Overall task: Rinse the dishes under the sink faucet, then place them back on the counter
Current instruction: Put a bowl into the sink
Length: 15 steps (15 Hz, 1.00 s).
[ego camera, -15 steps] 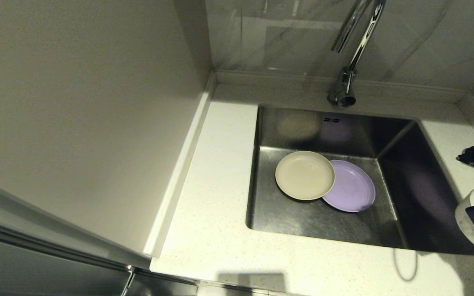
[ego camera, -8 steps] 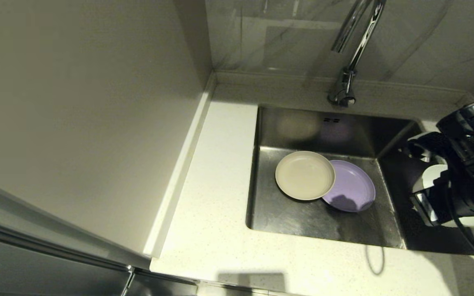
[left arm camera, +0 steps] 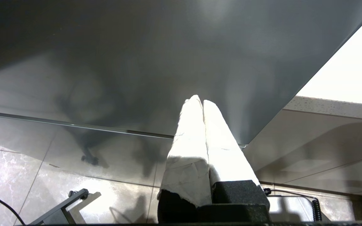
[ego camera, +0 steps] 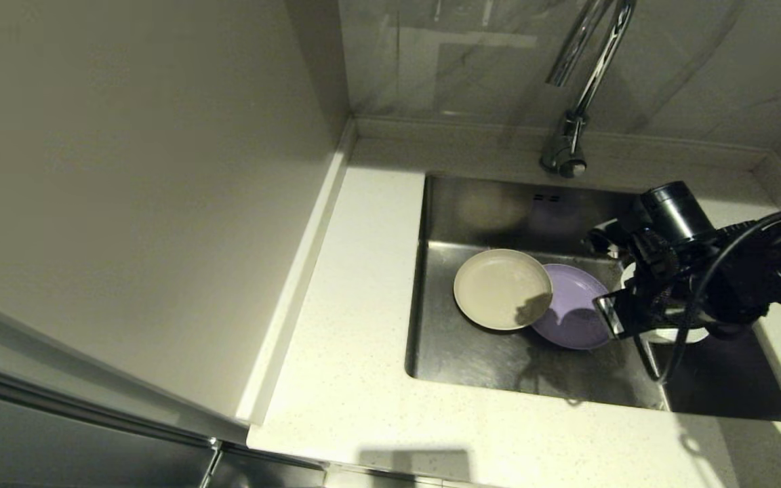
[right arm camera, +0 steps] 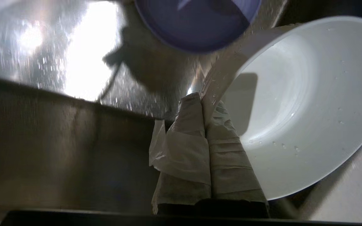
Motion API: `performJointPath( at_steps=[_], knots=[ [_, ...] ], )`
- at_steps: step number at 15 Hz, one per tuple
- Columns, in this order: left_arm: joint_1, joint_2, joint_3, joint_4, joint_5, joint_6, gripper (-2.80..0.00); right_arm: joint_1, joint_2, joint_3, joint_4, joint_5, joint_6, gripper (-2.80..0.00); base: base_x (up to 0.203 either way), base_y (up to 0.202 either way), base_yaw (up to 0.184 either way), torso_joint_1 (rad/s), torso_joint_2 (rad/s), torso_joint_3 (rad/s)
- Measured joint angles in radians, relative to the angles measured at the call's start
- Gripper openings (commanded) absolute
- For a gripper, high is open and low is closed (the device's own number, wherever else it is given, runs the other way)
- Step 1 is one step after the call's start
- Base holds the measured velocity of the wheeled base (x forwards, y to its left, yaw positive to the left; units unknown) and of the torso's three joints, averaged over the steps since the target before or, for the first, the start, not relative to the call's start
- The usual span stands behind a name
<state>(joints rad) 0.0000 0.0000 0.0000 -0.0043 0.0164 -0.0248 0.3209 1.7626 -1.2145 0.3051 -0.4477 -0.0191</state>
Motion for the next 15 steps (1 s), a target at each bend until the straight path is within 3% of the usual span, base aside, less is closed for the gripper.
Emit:
performJointPath(
  at_steps=[9,15],
  knots=[
    [0.0,0.0,0.0,0.0,0.0,0.0,-2.8,0.111,0.183,-0.12,-0.123,-0.03,-0.02,-2.8,0.0,0.0,0.0,0.0,0.0,0.0],
    [0.0,0.0,0.0,0.0,0.0,0.0,-2.8,0.0,0.345,-0.206,-0.223,-0.119,-0.021,-2.8,0.0,0.0,0.0,0.0,0.0,0.0]
  ],
)
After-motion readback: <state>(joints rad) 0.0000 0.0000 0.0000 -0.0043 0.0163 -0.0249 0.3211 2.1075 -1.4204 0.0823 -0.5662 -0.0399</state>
